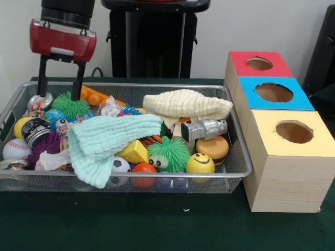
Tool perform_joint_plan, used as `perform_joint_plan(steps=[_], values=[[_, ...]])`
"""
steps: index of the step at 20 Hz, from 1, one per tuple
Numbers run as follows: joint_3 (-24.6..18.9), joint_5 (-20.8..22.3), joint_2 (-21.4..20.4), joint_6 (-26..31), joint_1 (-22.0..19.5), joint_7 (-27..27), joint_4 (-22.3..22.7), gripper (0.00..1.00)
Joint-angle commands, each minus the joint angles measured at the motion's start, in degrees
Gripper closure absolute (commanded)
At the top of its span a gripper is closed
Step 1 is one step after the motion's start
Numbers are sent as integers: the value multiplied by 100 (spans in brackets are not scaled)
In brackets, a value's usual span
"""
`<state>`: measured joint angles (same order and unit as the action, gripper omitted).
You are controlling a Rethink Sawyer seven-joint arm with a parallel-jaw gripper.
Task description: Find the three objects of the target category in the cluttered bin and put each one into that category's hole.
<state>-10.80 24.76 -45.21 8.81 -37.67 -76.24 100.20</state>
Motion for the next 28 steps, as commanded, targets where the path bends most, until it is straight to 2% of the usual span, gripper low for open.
perform_joint_plan(steps=[1, 13, 18, 22, 28], values=[[-715, -291, 426, -436, -404, -1105, 296, 0], [-1557, -913, 692, -162, -995, -1171, 872, 0], [-1559, -1150, 670, 26, -942, -1175, 974, 0], [-1510, -1218, 719, -40, -892, -1137, 955, 0], [-1116, -1099, 1023, -346, -571, -1089, 760, 0]])
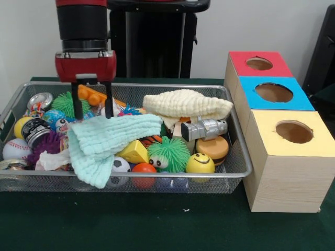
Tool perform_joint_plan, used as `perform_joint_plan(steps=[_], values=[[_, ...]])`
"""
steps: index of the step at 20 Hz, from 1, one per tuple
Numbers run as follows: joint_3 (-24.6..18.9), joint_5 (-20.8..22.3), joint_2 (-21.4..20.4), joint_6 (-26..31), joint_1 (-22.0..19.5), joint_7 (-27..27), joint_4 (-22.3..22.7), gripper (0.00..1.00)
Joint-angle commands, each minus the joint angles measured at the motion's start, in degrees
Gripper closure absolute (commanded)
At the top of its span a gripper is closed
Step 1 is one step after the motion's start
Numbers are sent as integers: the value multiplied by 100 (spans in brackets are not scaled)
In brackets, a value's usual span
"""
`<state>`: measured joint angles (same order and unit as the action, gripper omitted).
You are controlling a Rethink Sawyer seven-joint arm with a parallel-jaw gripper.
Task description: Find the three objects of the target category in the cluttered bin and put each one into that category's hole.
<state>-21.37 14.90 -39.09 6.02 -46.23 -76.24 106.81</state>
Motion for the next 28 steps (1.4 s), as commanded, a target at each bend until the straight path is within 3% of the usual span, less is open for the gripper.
perform_joint_plan(steps=[1, 4, 12, 20, 24, 28], values=[[76, -73, 427, -65, 384, -1081, 81, 0], [683, 223, 456, 44, 822, -883, -80, 0], [1122, 451, 566, -525, 1044, -866, -91, 0], [2399, 1023, 714, -421, 2024, -355, -886, 0], [2350, 1228, 579, -403, 2000, -326, -929, 0], [2545, 1394, 707, -605, 2175, -439, -1159, 0]])
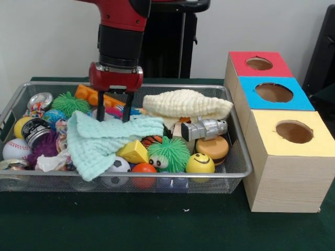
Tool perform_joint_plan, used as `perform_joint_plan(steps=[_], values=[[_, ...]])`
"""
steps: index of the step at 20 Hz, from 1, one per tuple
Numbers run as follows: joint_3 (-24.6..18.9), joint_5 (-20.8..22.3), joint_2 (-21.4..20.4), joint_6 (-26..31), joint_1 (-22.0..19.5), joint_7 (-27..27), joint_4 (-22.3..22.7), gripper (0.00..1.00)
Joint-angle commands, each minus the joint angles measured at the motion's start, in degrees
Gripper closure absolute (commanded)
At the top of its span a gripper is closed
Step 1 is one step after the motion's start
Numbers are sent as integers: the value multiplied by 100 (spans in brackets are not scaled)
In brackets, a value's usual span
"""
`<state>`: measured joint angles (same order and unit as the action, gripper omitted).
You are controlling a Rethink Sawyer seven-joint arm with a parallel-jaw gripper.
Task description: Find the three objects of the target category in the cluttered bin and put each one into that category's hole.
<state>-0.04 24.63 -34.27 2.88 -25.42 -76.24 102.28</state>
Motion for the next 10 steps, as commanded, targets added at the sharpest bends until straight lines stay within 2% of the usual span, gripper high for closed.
perform_joint_plan(steps=[1, 4, 6, 7, 10], values=[[326, 433, 236, -370, 5, -480, -694, 0], [-6, 401, 182, -582, -289, -673, -551, 0], [-435, 282, 140, -890, -668, -973, -339, 0], [-650, 222, 120, -1044, -857, -1123, -233, 100], [-1040, 402, -10, -808, -1065, -863, -80, 100]])
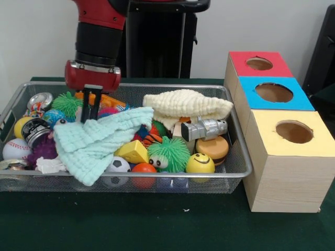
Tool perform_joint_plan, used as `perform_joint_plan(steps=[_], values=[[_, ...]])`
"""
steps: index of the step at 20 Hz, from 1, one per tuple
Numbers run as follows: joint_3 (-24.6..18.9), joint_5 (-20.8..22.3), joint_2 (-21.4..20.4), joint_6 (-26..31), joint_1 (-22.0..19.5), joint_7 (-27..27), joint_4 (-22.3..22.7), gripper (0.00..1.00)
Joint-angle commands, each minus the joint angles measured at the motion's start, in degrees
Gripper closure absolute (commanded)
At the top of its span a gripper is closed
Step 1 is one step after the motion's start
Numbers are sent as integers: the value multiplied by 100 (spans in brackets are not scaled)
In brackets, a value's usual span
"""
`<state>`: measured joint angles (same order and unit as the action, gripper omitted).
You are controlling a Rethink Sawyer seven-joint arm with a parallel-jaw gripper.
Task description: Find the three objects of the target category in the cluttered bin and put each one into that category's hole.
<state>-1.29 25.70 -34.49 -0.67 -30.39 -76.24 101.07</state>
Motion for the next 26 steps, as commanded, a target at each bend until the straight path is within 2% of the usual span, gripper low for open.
perform_joint_plan(steps=[1, 4, 11, 14, 15, 20, 26], values=[[-1071, 248, -35, -376, -679, -877, 152, 100], [-1317, 126, -140, -221, -884, -913, 364, 100], [-1816, -14, -181, 195, -1258, -792, 491, 100], [-2390, -460, -139, 754, -1666, -896, 831, 100], [-2454, -594, -129, 877, -1709, -951, 907, 100], [-2963, -1064, -21, 1130, -2077, -1074, 1285, 100], [-3130, -1406, -59, 1197, -2105, -1109, 1494, 100]])
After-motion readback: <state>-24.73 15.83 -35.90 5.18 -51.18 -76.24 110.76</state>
